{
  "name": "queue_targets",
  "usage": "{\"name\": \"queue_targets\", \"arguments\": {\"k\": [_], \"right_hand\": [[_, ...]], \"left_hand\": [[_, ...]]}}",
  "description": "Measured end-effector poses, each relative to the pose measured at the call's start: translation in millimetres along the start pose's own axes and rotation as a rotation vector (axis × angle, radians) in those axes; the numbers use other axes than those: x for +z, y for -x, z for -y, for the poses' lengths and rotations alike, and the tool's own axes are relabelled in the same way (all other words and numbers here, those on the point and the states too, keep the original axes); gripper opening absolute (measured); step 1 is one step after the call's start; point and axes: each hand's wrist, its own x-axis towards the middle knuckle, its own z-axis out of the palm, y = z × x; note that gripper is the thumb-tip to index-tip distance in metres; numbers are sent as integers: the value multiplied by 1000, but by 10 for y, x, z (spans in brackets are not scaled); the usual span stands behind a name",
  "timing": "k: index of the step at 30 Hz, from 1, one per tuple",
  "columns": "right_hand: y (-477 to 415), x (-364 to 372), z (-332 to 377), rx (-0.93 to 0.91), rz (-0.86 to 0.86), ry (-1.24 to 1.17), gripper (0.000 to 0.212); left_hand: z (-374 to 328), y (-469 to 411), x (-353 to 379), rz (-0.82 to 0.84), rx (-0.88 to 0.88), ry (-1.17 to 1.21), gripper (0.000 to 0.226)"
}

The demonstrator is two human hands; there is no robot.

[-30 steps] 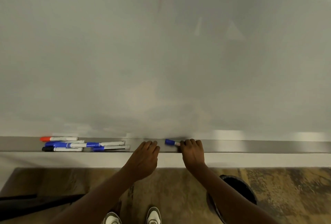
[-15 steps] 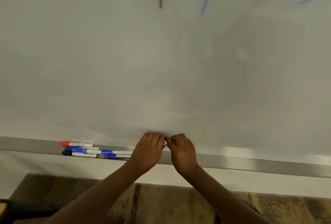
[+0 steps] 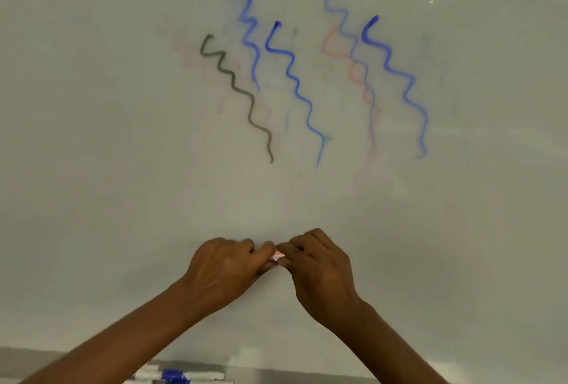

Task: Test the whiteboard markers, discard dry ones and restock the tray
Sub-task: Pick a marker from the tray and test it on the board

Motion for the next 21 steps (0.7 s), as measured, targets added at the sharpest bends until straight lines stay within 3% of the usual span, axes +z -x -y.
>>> {"name": "queue_targets", "arguments": {"k": [2,5,7,8,10,13,17,21], "right_hand": [[-289,-293,12,172,-142,-190,31],[-736,-681,77,577,-334,-738,60],[-987,-820,98,646,-290,-1071,69],[-1089,-863,101,622,-235,-1122,67],[-1273,-958,133,567,-138,-1107,50],[-1444,-1094,119,493,-186,-1011,26],[-1582,-1328,-112,390,-496,-916,9],[-1735,-1601,-523,323,-750,-770,17]], "left_hand": [[70,-262,-217,-71,-10,-5,34],[168,-651,-512,-199,-95,30,30],[200,-895,-651,-266,-83,19,30],[205,-1012,-713,-293,-55,21,30],[191,-1235,-833,-366,18,28,28],[162,-1483,-972,-442,91,37,30],[175,-1649,-1131,-376,-105,104,62],[186,-1714,-1115,-359,-140,118,49]]}}
